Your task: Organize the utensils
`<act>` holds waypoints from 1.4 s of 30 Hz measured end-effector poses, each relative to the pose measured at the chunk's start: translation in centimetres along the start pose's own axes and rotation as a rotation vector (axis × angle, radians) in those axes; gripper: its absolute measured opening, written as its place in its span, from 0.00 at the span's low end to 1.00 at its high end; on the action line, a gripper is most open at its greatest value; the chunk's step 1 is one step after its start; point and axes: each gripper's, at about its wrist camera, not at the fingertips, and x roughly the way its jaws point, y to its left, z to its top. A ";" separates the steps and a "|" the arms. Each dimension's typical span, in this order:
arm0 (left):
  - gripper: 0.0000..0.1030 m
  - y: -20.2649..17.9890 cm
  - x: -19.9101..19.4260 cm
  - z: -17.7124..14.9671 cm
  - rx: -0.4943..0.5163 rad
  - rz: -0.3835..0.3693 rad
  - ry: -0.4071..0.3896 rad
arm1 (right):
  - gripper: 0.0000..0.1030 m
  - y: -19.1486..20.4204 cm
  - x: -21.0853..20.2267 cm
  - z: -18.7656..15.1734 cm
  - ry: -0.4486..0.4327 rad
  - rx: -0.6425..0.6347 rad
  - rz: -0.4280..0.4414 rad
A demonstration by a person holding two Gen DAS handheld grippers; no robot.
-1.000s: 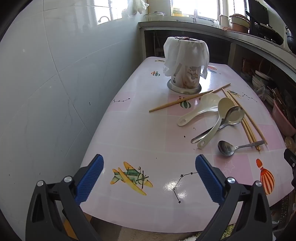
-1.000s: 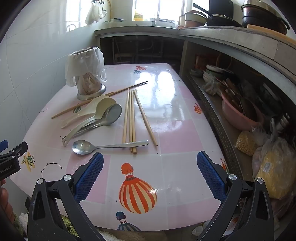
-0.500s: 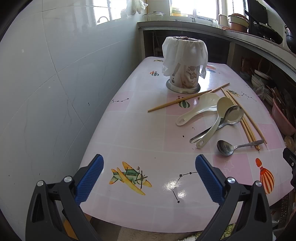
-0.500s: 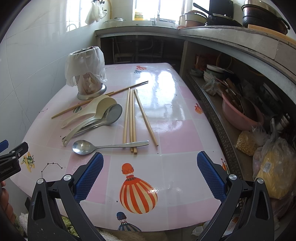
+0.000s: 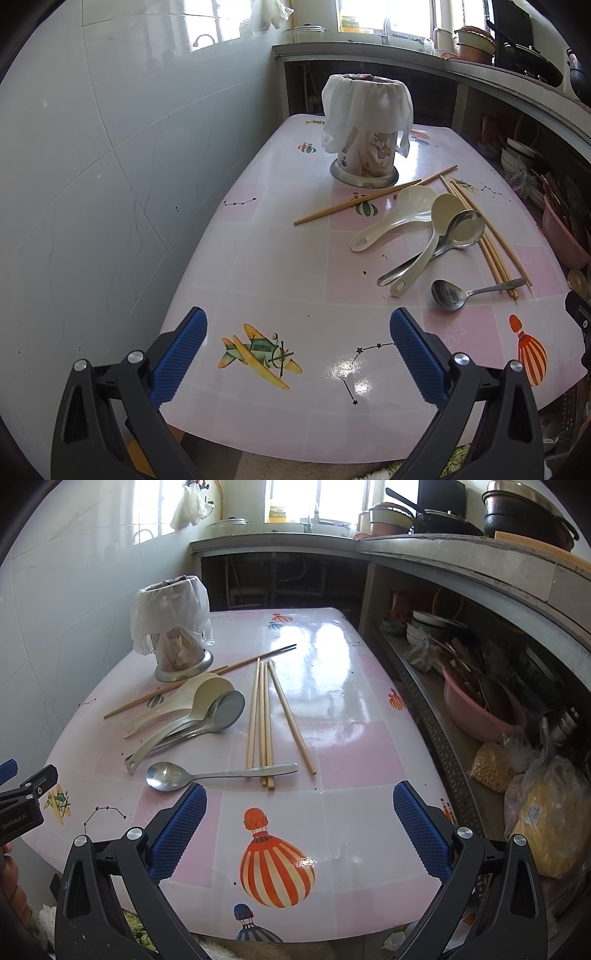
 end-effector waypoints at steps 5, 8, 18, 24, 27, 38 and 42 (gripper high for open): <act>0.95 -0.1 -0.2 0.0 0.001 0.003 -0.002 | 0.94 0.0 0.0 0.0 0.000 0.000 0.000; 0.95 0.0 -0.2 0.0 0.001 0.003 0.000 | 0.94 0.0 0.1 0.0 0.001 0.002 0.000; 0.95 0.0 -0.1 0.0 0.001 0.003 0.001 | 0.94 0.1 0.1 0.0 -0.001 0.000 0.000; 0.95 0.0 -0.2 0.1 0.001 0.003 0.001 | 0.94 0.0 0.1 0.0 -0.001 0.002 0.000; 0.95 0.0 -0.2 0.1 0.002 0.002 0.001 | 0.94 0.0 0.1 -0.1 -0.001 0.002 -0.001; 0.95 0.1 -0.1 0.0 0.001 0.000 0.003 | 0.94 0.1 0.5 -0.2 -0.001 0.002 -0.002; 0.95 0.2 0.1 0.0 0.001 -0.003 0.003 | 0.94 0.1 0.5 -0.2 -0.001 0.002 -0.003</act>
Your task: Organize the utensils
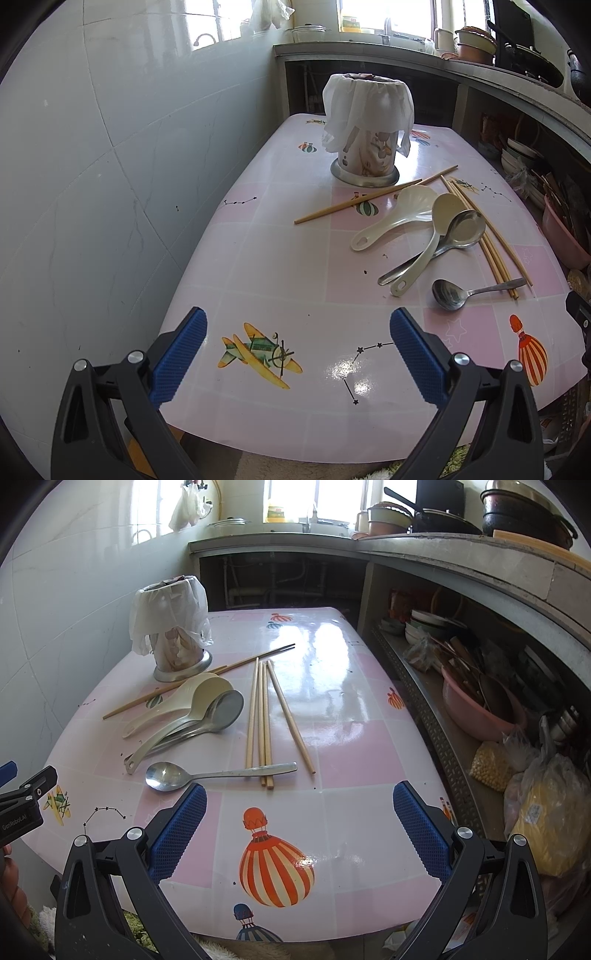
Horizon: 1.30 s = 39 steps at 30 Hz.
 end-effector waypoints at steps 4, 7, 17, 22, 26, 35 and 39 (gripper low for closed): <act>0.95 0.0 0.3 0.1 0.001 -0.003 0.003 | 0.94 -0.2 0.0 0.2 0.003 0.003 -0.003; 0.95 0.1 0.5 0.3 -0.001 -0.004 0.003 | 0.94 -0.2 0.3 0.3 0.008 0.002 -0.005; 0.95 0.7 2.4 1.6 0.028 0.002 -0.014 | 0.94 0.0 2.0 1.1 -0.002 -0.002 0.022; 0.94 0.9 3.8 2.6 0.039 -0.019 -0.014 | 0.94 0.7 2.7 1.5 -0.044 -0.059 0.070; 0.95 1.2 5.3 3.4 0.033 -0.046 -0.007 | 0.94 1.7 3.6 1.9 -0.048 -0.110 0.138; 0.94 1.2 6.9 4.0 0.039 -0.246 -0.113 | 0.94 6.6 6.3 2.6 0.041 -0.372 0.392; 0.94 0.9 7.6 4.1 0.031 -0.314 -0.131 | 0.90 8.0 7.5 3.8 0.056 -0.439 0.419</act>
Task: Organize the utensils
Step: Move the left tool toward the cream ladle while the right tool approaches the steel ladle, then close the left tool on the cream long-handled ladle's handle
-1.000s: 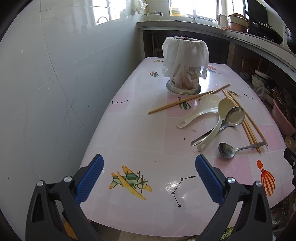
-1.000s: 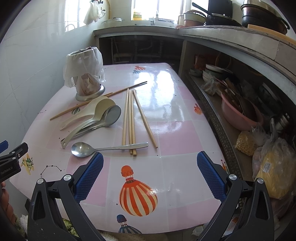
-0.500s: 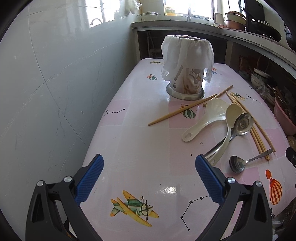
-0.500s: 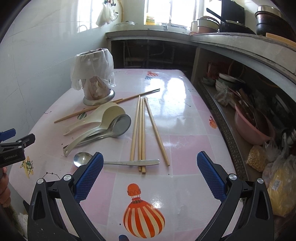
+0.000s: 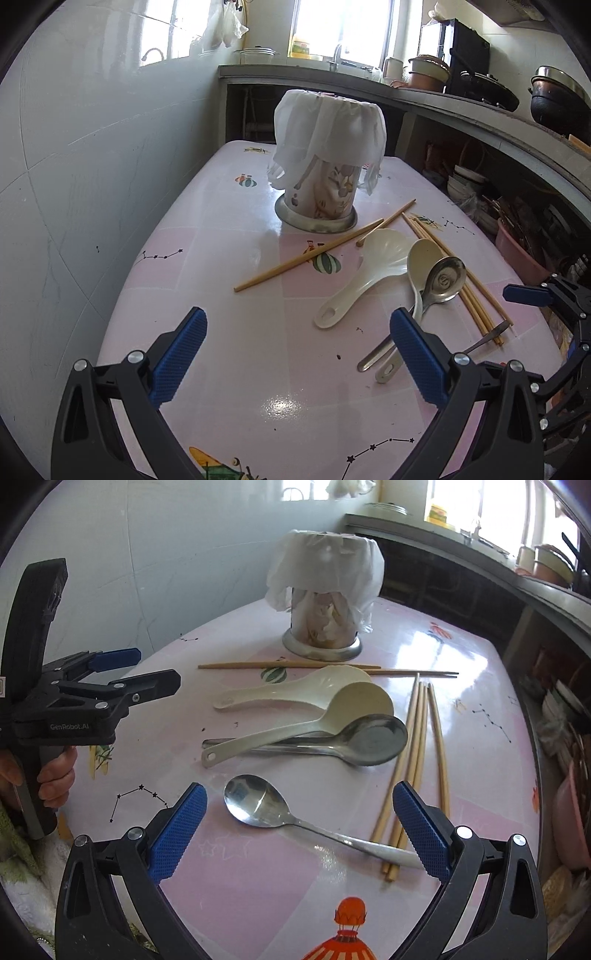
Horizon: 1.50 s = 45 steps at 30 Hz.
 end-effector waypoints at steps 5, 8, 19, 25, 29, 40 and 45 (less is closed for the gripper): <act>0.94 -0.4 0.9 0.5 -0.001 -0.097 0.012 | 0.84 -4.3 0.9 2.9 -0.022 0.106 0.028; 0.94 -1.1 1.2 1.0 0.023 -0.128 0.014 | 0.78 -7.5 2.1 4.7 -0.015 0.202 0.059; 0.59 -5.6 3.2 6.7 0.199 -0.330 0.030 | 0.51 -12.1 3.3 3.2 0.002 0.414 0.128; 0.47 -9.4 7.3 8.5 0.385 -0.441 0.119 | 0.46 -13.7 2.8 0.1 0.002 0.513 0.161; 0.41 -11.1 10.2 8.8 0.458 -0.490 0.199 | 0.46 -14.3 3.3 -1.4 0.015 0.555 0.181; 0.25 -11.9 13.8 9.6 0.518 -0.512 0.320 | 0.46 -15.0 4.1 -2.7 0.005 0.575 0.231; 0.19 -11.9 14.5 9.9 0.523 -0.548 0.358 | 0.46 -15.1 4.4 -2.8 0.009 0.587 0.245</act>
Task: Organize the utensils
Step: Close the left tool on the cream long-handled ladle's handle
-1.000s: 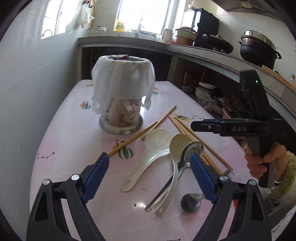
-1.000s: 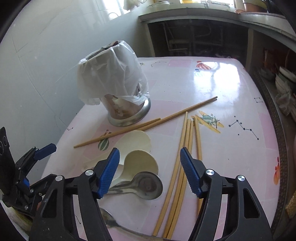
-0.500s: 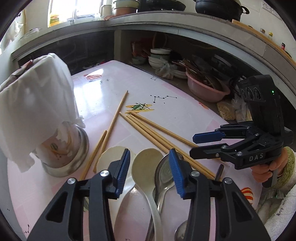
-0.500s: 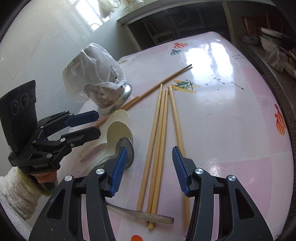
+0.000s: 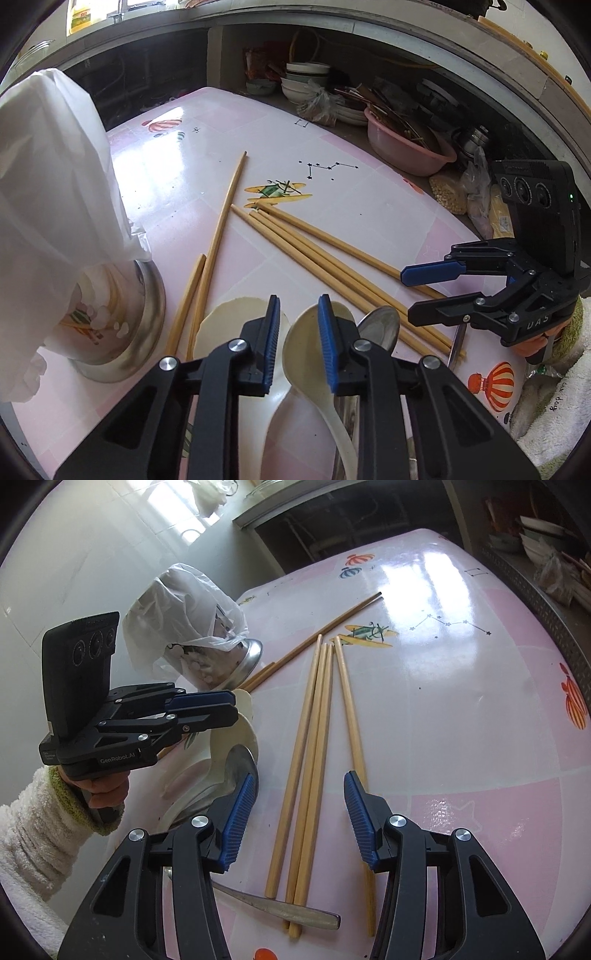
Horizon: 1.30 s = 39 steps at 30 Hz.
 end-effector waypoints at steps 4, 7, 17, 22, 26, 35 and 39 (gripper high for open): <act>0.15 0.0 0.3 0.0 0.021 -0.002 0.018 | 0.46 -0.1 0.1 0.0 -0.002 0.004 0.008; 0.13 0.2 0.2 0.0 0.023 -0.013 0.015 | 0.45 0.0 0.1 0.1 0.002 0.006 0.014; 0.11 0.1 0.0 -0.4 0.035 -0.041 0.032 | 0.42 0.7 0.6 0.6 0.019 -0.013 0.013; 0.11 0.2 0.2 -0.5 0.028 -0.067 0.053 | 0.42 0.8 0.9 0.8 0.027 -0.014 0.006; 0.12 0.0 0.3 -0.6 0.032 -0.079 0.072 | 0.42 0.7 1.0 0.7 0.031 -0.016 0.005; 0.07 -0.8 0.2 -0.7 0.058 -0.022 0.064 | 0.41 0.8 1.1 0.5 0.030 -0.028 0.006; 0.05 -1.1 -0.8 -0.8 0.067 0.018 0.034 | 0.41 1.3 1.4 0.6 0.038 -0.052 0.012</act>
